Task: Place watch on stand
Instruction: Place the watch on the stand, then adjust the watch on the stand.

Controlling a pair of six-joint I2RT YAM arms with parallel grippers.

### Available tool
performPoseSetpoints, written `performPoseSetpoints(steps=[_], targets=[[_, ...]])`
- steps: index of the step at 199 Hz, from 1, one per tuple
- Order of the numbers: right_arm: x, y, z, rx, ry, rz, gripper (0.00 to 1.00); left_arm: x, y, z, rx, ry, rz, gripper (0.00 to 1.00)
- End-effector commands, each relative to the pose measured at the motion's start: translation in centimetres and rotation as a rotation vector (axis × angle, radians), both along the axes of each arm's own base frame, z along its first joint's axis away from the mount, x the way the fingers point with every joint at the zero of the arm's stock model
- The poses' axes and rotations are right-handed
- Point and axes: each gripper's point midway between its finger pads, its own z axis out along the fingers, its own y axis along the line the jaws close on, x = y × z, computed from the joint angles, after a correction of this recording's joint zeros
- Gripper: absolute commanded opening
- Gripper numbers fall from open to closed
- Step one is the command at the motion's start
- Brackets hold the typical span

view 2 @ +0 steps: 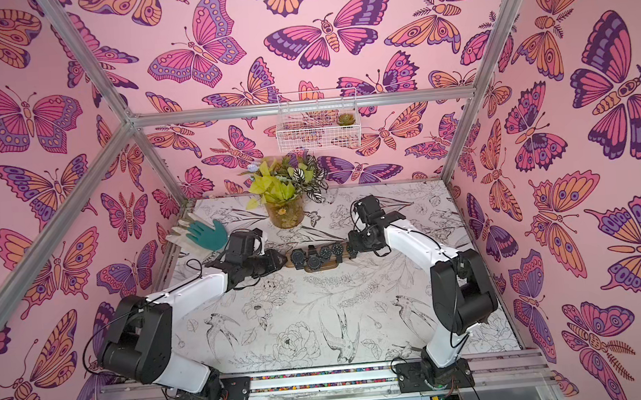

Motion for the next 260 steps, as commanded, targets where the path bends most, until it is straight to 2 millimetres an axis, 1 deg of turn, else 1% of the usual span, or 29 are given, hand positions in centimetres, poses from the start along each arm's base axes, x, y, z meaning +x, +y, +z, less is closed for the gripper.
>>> performPoseSetpoints(steps=[1, 16, 57, 93, 110, 119, 131, 138, 148, 169, 172, 185, 204, 226, 260], targets=[[-0.1, 0.7, -0.4, 0.044, 0.025, 0.01, 0.52, 0.0, -0.2, 0.6, 0.011, -0.02, -0.017, 0.38], [-0.1, 1.1, -0.1, 0.064, 0.021, 0.022, 0.5, 0.1, -0.2, 0.7, 0.009, -0.021, -0.017, 0.38], [-0.2, 1.8, -0.2, 0.084, 0.034, 0.045, 0.42, 0.1, -0.2, 0.6, 0.011, -0.019, -0.016, 0.38], [-0.2, 2.0, 0.1, 0.094, 0.026, 0.051, 0.41, 0.1, -0.2, 0.6, 0.011, -0.02, -0.016, 0.38], [-0.2, 1.5, 0.5, 0.067, 0.013, 0.033, 0.41, 0.0, -0.1, 0.6, 0.011, -0.021, -0.015, 0.38], [-0.2, 1.0, 1.0, 0.023, -0.02, 0.03, 0.45, 0.0, -0.1, 0.8, 0.011, -0.026, -0.015, 0.39], [-0.6, 1.2, 2.1, -0.061, -0.089, 0.065, 0.56, -0.1, 0.0, 0.8, 0.016, -0.031, -0.011, 0.4], [-1.1, 2.0, 2.8, -0.109, -0.128, 0.104, 0.62, -0.1, 0.1, 0.9, 0.019, -0.034, -0.008, 0.4], [-1.7, 3.0, 3.4, -0.151, -0.155, 0.148, 0.69, -0.1, 0.3, 0.9, 0.025, -0.039, -0.004, 0.41], [-2.7, 5.3, 4.0, -0.218, -0.198, 0.24, 0.75, -0.1, 0.5, 1.0, 0.031, -0.045, 0.001, 0.42], [-3.0, 6.0, 4.0, -0.229, -0.207, 0.266, 0.76, -0.2, 0.5, 1.0, 0.031, -0.044, 0.002, 0.42], [-3.8, 7.7, 3.6, -0.259, -0.215, 0.334, 0.79, -0.2, 0.5, 1.0, 0.03, -0.045, 0.002, 0.42], [-4.5, 9.2, 2.8, -0.293, -0.203, 0.393, 0.8, -0.3, 0.5, 1.0, 0.029, -0.045, -0.001, 0.42], [-4.3, 9.8, 2.1, -0.319, -0.204, 0.396, 0.8, -0.4, 0.4, 0.8, 0.028, -0.038, -0.004, 0.42], [-3.4, 10.4, 2.0, -0.324, -0.211, 0.394, 0.8, -0.3, 0.2, 0.5, 0.025, -0.031, -0.014, 0.42]])
